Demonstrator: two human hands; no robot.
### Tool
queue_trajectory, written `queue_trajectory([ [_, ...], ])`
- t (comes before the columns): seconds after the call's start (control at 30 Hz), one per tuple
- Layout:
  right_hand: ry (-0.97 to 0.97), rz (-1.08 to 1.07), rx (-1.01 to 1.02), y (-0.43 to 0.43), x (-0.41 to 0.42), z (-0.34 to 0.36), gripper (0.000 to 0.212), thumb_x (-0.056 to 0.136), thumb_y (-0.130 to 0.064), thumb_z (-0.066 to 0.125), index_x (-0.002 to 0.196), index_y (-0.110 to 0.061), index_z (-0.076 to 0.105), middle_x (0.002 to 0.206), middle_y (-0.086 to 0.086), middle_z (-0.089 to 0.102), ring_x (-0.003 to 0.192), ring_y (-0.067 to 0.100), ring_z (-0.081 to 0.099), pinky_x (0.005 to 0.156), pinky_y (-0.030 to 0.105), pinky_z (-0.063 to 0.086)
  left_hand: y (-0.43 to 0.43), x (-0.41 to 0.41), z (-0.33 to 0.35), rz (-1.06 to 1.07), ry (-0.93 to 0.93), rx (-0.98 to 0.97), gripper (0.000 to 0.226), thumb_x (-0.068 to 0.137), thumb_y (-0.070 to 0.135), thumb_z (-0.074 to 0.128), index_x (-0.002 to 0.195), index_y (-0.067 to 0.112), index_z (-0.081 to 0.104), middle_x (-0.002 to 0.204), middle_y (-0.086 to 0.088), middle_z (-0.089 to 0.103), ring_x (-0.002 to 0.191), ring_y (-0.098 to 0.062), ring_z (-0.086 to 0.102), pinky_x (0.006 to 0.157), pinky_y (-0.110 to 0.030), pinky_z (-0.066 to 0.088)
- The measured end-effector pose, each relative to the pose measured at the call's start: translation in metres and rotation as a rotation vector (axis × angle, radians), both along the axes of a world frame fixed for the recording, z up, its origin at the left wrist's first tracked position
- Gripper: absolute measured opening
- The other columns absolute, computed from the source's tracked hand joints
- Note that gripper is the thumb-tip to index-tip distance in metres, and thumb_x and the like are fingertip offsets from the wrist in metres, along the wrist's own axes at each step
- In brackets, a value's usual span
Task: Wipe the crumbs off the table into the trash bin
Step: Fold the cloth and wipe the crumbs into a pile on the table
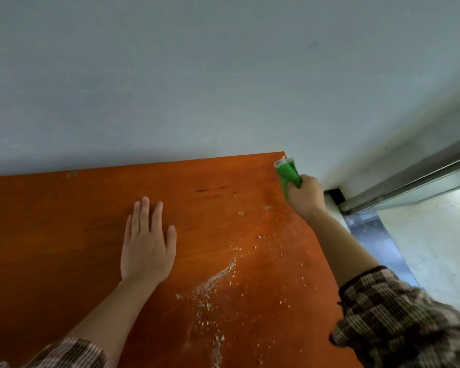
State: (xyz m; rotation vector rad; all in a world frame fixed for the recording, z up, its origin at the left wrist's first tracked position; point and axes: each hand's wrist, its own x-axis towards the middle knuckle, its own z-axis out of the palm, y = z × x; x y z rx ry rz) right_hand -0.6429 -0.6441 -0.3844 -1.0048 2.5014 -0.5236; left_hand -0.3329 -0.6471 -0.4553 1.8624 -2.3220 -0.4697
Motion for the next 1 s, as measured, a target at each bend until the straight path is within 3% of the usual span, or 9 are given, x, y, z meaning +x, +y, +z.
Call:
queue_trajectory([
  [0.1, 0.262, 0.025, 0.049, -0.025, -0.021, -0.005, 0.027, 0.088, -0.015, 0.048, 0.111, 0.000, 0.052, 0.112, 0.022, 0.053, 0.112, 0.038, 0.041, 0.088, 0.043, 0.037, -0.001, -0.001, -0.003, 0.023, 0.017, 0.001, 0.068, 0.093, 0.049, 0.011, 0.152, 0.016, 0.015, 0.160, -0.006, 0.003, 0.147, -0.017, -0.007, 0.118, -0.033, -0.002],
  [0.3, 0.452, 0.150, 0.143, -0.049, -0.035, -0.025, 0.034, 0.091, -0.015, 0.046, 0.125, -0.007, 0.049, 0.124, 0.019, 0.047, 0.118, 0.036, 0.036, 0.094, 0.044, 0.034, 0.000, -0.003, -0.001, 0.049, 0.021, -0.006, 0.065, 0.093, 0.048, 0.016, 0.151, 0.019, 0.019, 0.161, -0.003, 0.005, 0.146, -0.012, -0.007, 0.117, -0.031, 0.000],
  [0.47, 0.318, 0.231, 0.030, -0.070, -0.039, -0.032, 0.040, 0.094, -0.015, 0.044, 0.134, -0.012, 0.047, 0.125, 0.015, 0.047, 0.120, 0.033, 0.036, 0.096, 0.043, 0.037, -0.001, -0.002, -0.004, 0.056, -0.002, -0.015, 0.066, 0.093, 0.050, 0.013, 0.151, 0.020, 0.018, 0.161, -0.003, 0.005, 0.146, -0.011, -0.008, 0.117, -0.030, -0.001],
  [0.6, 0.283, 0.423, 0.023, -0.067, -0.036, -0.032, 0.036, 0.096, -0.020, 0.047, 0.131, -0.020, 0.052, 0.116, 0.008, 0.050, 0.115, 0.028, 0.039, 0.087, 0.040, 0.040, -0.001, -0.003, -0.002, 0.067, 0.016, -0.008, 0.065, 0.093, 0.047, 0.018, 0.151, 0.019, 0.021, 0.161, -0.004, 0.007, 0.146, -0.013, -0.005, 0.118, -0.032, 0.001],
  [0.83, 0.179, 0.741, 0.072, 0.000, -0.017, -0.023, 0.041, 0.092, -0.022, 0.055, 0.132, -0.029, 0.053, 0.101, -0.008, 0.047, 0.098, 0.014, 0.041, 0.082, 0.027, 0.037, -0.001, -0.004, 0.001, 0.063, 0.040, -0.008, 0.064, 0.092, 0.046, 0.019, 0.150, 0.018, 0.024, 0.160, -0.006, 0.009, 0.147, -0.017, -0.001, 0.117, -0.033, 0.002],
  [0.93, 0.121, 0.879, 0.159, 0.029, -0.005, -0.010, 0.041, 0.091, -0.022, 0.056, 0.132, -0.031, 0.052, 0.114, -0.011, 0.052, 0.111, 0.010, 0.043, 0.092, 0.028, 0.037, 0.000, -0.002, 0.002, 0.052, 0.042, -0.001, 0.065, 0.092, 0.047, 0.016, 0.150, 0.018, 0.023, 0.160, -0.006, 0.008, 0.148, -0.017, -0.001, 0.117, -0.033, 0.002],
  [1.0, -0.001, 0.960, 0.250, 0.034, -0.004, 0.001, 0.034, 0.090, -0.022, 0.059, 0.123, -0.028, 0.061, 0.120, -0.014, 0.055, 0.109, 0.002, 0.044, 0.096, 0.029, 0.037, 0.000, -0.002, 0.001, 0.047, 0.051, -0.007, 0.065, 0.092, 0.046, 0.016, 0.150, 0.017, 0.025, 0.160, -0.006, 0.009, 0.147, -0.017, -0.001, 0.118, -0.034, 0.003],
])
